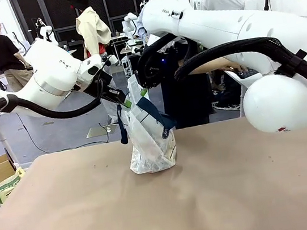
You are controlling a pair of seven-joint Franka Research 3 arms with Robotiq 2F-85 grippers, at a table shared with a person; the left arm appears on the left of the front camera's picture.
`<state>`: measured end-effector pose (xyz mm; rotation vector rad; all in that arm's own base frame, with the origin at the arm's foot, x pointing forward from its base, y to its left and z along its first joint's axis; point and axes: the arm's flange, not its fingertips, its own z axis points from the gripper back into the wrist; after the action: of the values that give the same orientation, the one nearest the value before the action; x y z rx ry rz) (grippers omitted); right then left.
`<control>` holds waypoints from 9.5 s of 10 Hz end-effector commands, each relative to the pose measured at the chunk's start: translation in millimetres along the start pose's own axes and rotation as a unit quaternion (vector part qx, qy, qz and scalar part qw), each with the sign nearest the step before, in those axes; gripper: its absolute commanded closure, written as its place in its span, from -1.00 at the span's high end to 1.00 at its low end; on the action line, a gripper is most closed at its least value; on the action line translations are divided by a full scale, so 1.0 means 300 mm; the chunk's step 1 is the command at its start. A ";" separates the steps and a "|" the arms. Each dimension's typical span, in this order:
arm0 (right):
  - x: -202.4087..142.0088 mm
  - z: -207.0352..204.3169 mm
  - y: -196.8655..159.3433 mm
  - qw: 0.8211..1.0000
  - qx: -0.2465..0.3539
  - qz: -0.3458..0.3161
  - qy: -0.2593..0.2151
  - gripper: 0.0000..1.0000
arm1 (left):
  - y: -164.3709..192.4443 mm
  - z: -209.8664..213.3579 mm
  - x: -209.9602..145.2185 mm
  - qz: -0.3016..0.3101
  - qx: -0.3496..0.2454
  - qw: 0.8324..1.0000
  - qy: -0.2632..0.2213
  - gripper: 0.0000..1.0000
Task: Transfer purchased items from the store into the shopping bag.
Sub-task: Move the Reusable shopping bag to the right side of the table.
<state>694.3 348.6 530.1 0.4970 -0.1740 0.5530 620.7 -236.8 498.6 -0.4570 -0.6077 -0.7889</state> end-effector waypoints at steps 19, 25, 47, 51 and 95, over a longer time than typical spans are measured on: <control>0.160 -0.041 0.027 0.999 0.025 -0.032 -0.015 -1.00 | 0.032 -0.116 0.057 0.063 -0.046 0.997 -0.021 -1.00; 0.052 -0.055 -0.015 0.998 0.000 -0.055 -0.029 -1.00 | -0.011 -0.121 0.101 0.054 -0.057 0.996 -0.030 -1.00; 0.041 -0.060 -0.064 0.998 -0.007 -0.058 -0.025 -1.00 | -0.100 -0.027 0.034 0.074 -0.092 0.993 -0.005 0.59; 0.038 -0.060 -0.060 0.999 -0.007 -0.047 -0.024 -1.00 | -0.155 0.056 0.035 0.076 -0.032 0.996 -0.022 0.59; 0.011 -0.132 -0.110 0.995 0.085 -0.052 -0.031 -1.00 | 0.027 -0.199 0.079 0.182 -0.109 0.976 -0.040 1.00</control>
<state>716.9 346.7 488.1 0.6390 -0.1545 0.4413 651.9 -276.6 472.5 -0.7560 -0.4971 -0.4665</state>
